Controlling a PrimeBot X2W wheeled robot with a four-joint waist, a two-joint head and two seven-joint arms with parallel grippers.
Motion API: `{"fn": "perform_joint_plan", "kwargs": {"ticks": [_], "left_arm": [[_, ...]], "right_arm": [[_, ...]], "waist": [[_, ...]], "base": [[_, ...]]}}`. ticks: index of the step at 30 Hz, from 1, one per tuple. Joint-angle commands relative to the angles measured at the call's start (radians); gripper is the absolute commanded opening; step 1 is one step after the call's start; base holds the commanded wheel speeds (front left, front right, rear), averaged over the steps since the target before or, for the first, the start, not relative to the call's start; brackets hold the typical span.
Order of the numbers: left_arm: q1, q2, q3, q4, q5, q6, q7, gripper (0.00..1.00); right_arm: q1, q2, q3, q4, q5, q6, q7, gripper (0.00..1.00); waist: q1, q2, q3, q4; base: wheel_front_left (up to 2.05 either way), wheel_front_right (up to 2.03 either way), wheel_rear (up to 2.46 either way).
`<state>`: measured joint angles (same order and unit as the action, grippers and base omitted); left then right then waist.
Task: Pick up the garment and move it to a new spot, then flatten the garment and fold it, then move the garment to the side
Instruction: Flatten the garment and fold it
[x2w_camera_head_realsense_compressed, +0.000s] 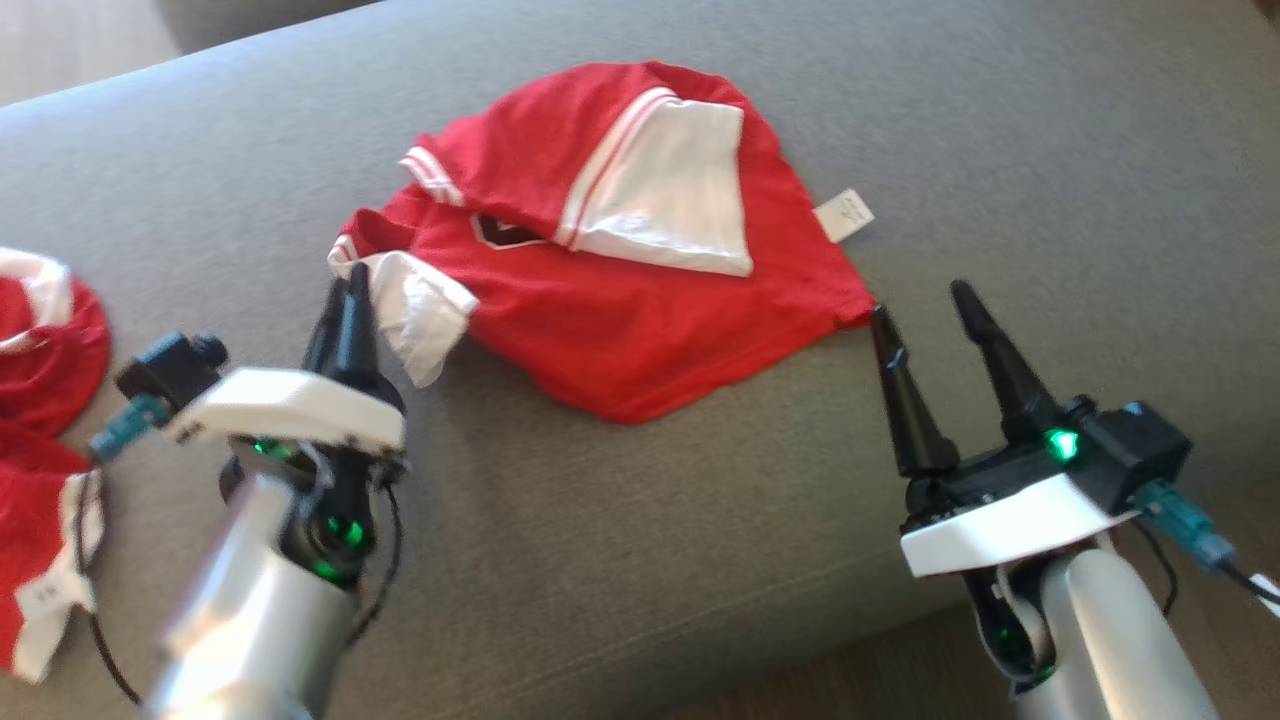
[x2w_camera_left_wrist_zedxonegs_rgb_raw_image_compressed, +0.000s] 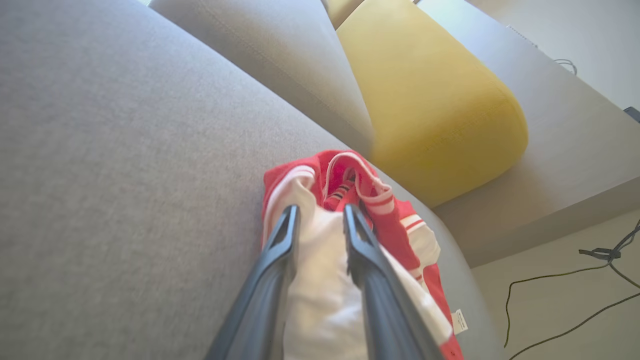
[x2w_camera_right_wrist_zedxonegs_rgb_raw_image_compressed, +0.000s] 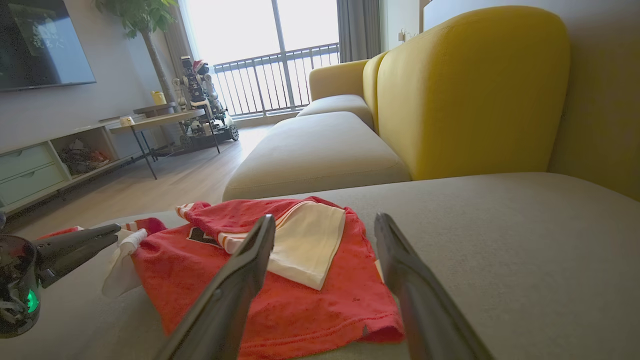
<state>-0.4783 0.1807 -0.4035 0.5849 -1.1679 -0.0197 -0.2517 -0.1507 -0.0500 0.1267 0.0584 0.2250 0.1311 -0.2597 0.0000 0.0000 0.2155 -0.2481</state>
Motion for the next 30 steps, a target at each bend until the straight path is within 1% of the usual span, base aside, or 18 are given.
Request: {"fn": "perform_joint_plan", "kwargs": {"ticks": [1,2,3,5,6,9,11,14,17,19,23,25,26,30], "left_arm": [[0.023,-0.004,0.055,-0.054,0.098,-0.017,-0.01,0.46],[0.049,-0.02,0.074,-0.069,0.145,-0.023,-0.01,0.51],[0.073,-0.034,0.094,-0.086,0.194,-0.026,-0.01,1.0],[0.12,-0.058,0.129,-0.123,0.284,-0.034,-0.01,1.0],[0.161,-0.073,0.166,-0.173,0.384,-0.036,-0.01,1.0],[0.228,-0.09,0.221,-0.271,0.544,-0.032,-0.01,1.0],[0.278,-0.098,0.247,-0.349,0.658,-0.028,-0.01,1.0],[0.353,-0.111,0.262,-0.446,0.796,-0.025,-0.01,1.0],[0.414,-0.12,0.246,-0.51,0.899,-0.024,-0.01,1.0],[0.446,-0.125,0.227,-0.531,0.936,-0.024,-0.01,1.0],[0.477,-0.129,0.19,-0.546,0.969,-0.02,-0.01,1.0],[0.482,-0.13,0.167,-0.552,0.971,-0.012,-0.01,1.0],[0.482,-0.13,0.167,-0.552,0.971,-0.012,-0.01,1.0],[0.485,-0.13,0.135,-0.557,0.975,0.007,-0.01,1.0]], "right_arm": [[0.0,0.0,0.03,-0.015,-0.014,0.0,-0.002,1.0],[0.003,0.0,0.037,-0.005,-0.019,0.0,-0.002,1.0],[0.005,0.0,0.04,0.004,-0.024,0.0,-0.002,1.0],[0.009,0.0,0.047,0.02,-0.031,0.0,-0.002,1.0],[0.014,0.0,0.046,0.039,-0.036,0.0,-0.002,1.0],[0.013,0.0,0.041,0.084,-0.028,0.0,-0.002,1.0],[0.001,0.0,0.015,0.133,-0.011,0.0,-0.002,1.0],[-0.044,0.0,-0.054,0.25,0.004,0.0,-0.002,1.0],[-0.112,0.0,-0.126,0.399,0.0,0.0,-0.002,1.0],[-0.164,0.0,-0.166,0.503,-0.008,0.0,-0.002,1.0],[-0.261,0.0,-0.255,0.694,0.004,0.0,-0.002,1.0],[-0.299,0.0,-0.291,0.762,0.003,0.0,-0.002,1.0],[-0.299,0.0,-0.291,0.762,0.003,0.0,-0.002,1.0],[-0.347,0.0,-0.344,0.882,-0.012,0.0,-0.002,1.0]], "waist": [[0.0,0.0,-0.017,0.04],[0.0,0.0,-0.024,0.052],[0.0,0.0,-0.032,0.064],[0.0,0.0,-0.047,0.082],[0.0,0.0,-0.061,0.098],[0.0,0.0,-0.076,0.115],[0.0,0.0,-0.081,0.126],[0.0,0.0,-0.086,0.148],[0.0,0.0,-0.089,0.178],[0.0,0.0,-0.091,0.2],[0.0,0.0,-0.092,0.247],[0.0,0.0,-0.093,0.265],[0.0,0.0,-0.093,0.265],[0.0,0.0,-0.099,0.289]], "base": [[0.0,0.0,0.0],[0.0,0.0,0.0],[0.0,0.0,0.0],[0.0,0.0,0.0],[0.0,0.0,0.0],[0.0,0.0,0.0],[0.0,0.0,0.0],[0.0,0.0,0.0],[0.0,0.0,0.0],[0.0,0.0,0.0],[0.0,0.0,0.0],[0.0,0.0,0.0],[0.0,0.0,0.0],[0.0,0.0,0.0]]}}
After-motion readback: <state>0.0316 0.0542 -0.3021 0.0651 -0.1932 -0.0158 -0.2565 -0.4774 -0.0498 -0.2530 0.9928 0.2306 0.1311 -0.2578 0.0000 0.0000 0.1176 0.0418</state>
